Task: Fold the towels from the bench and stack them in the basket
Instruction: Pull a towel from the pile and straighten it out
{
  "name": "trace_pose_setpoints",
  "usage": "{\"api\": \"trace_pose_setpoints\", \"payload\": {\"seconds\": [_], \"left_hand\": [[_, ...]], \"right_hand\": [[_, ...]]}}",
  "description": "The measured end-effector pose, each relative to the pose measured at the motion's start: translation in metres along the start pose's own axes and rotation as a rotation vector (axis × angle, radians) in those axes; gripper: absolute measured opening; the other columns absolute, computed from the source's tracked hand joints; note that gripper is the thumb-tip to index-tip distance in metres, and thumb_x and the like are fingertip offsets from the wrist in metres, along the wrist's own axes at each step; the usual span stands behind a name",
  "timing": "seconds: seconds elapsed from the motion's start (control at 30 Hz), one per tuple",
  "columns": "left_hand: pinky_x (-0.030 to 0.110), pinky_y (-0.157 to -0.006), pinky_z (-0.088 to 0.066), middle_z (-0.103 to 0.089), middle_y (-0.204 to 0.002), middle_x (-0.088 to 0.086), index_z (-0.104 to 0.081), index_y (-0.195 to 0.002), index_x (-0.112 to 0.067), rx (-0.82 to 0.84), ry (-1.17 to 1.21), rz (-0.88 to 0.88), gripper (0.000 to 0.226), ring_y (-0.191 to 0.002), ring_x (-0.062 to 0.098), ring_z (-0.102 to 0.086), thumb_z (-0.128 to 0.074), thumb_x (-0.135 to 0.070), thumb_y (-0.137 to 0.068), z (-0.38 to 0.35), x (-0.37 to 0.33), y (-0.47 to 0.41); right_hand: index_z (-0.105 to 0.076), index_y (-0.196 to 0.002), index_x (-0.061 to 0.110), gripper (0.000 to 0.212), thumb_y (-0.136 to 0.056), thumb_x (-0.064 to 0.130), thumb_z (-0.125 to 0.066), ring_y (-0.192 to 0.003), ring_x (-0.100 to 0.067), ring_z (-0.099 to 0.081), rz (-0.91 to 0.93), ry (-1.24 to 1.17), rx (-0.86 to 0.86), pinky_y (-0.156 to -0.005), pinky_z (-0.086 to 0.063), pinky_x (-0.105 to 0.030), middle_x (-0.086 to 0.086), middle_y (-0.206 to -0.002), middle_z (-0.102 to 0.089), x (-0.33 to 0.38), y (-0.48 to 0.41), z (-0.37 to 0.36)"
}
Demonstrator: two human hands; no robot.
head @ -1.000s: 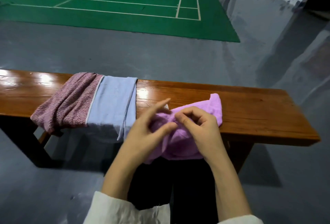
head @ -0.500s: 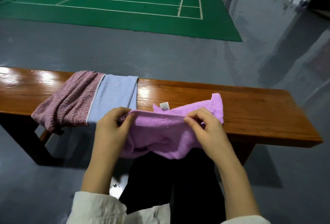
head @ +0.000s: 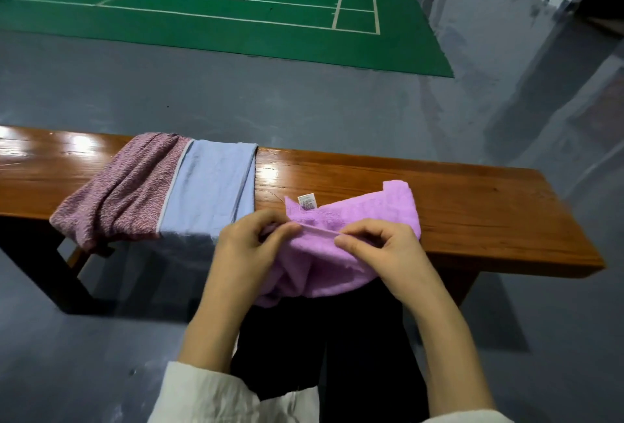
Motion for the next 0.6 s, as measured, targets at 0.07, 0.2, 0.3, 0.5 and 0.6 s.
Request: {"api": "trace_pose_setpoints", "payload": {"seconds": [0.07,0.2,0.3,0.5,0.6], "left_hand": [[0.009,-0.059,-0.042,-0.066,-0.067,-0.015,-0.065,-0.067,-0.028,-0.077,-0.044,-0.009,0.02,-0.064,-0.008,-0.057,-0.074,-0.016,-0.08,0.017,0.009,-0.001],[0.005,-0.066,-0.039,-0.066,-0.075,-0.008,-0.063,-0.072,-0.027,-0.212,-0.145,0.001,0.021,-0.068,-0.004,-0.056,-0.072,-0.01,-0.082,0.056,0.025,-0.005],[0.003,-0.062,-0.037,-0.061,-0.078,-0.012,-0.066,-0.089,-0.03,-0.15,-0.049,0.022,0.023,-0.063,-0.005,-0.052,-0.07,-0.009,-0.082,0.045,0.016,-0.005],[0.006,-0.072,-0.041,-0.063,-0.078,-0.037,-0.064,-0.091,-0.038,0.279,0.061,-0.128,0.031,-0.079,-0.016,-0.058,-0.066,-0.007,-0.086,-0.035,-0.032,0.012],[0.011,-0.056,-0.046,-0.064,-0.068,-0.021,-0.065,-0.073,-0.029,0.097,0.044,-0.036,0.024,-0.062,-0.01,-0.056,-0.065,-0.009,-0.087,-0.008,-0.006,0.003]], "right_hand": [[-0.071,-0.073,0.02,0.014,-0.078,0.008,-0.076,-0.07,0.008,-0.059,0.02,0.071,-0.038,-0.075,-0.043,-0.008,0.013,-0.071,-0.069,-0.001,-0.002,0.008],[-0.069,-0.074,0.023,0.015,-0.079,0.011,-0.074,-0.08,0.002,-0.06,0.066,0.169,-0.121,-0.077,-0.042,-0.013,0.011,-0.077,-0.068,-0.001,-0.003,0.028],[-0.069,-0.077,0.017,0.013,-0.081,0.005,-0.071,-0.08,0.002,-0.06,0.133,0.083,-0.091,-0.077,-0.044,-0.012,0.014,-0.078,-0.069,0.011,-0.004,0.02],[-0.068,-0.072,0.023,0.02,-0.078,0.004,-0.074,-0.076,0.001,-0.061,0.149,-0.016,0.009,-0.075,-0.045,-0.013,0.011,-0.076,-0.07,0.026,-0.002,-0.01],[-0.07,-0.068,0.024,0.016,-0.075,0.013,-0.079,-0.077,-0.005,-0.062,0.04,0.091,-0.022,-0.075,-0.047,-0.021,0.011,-0.077,-0.07,0.009,-0.002,0.005]]}}
Point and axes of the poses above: each hand's wrist, its own y-axis away from the middle knuckle, its own z-axis out of the back of the hand, x = y × z, the point moved 8 cm from there along -y, towards the middle knuckle
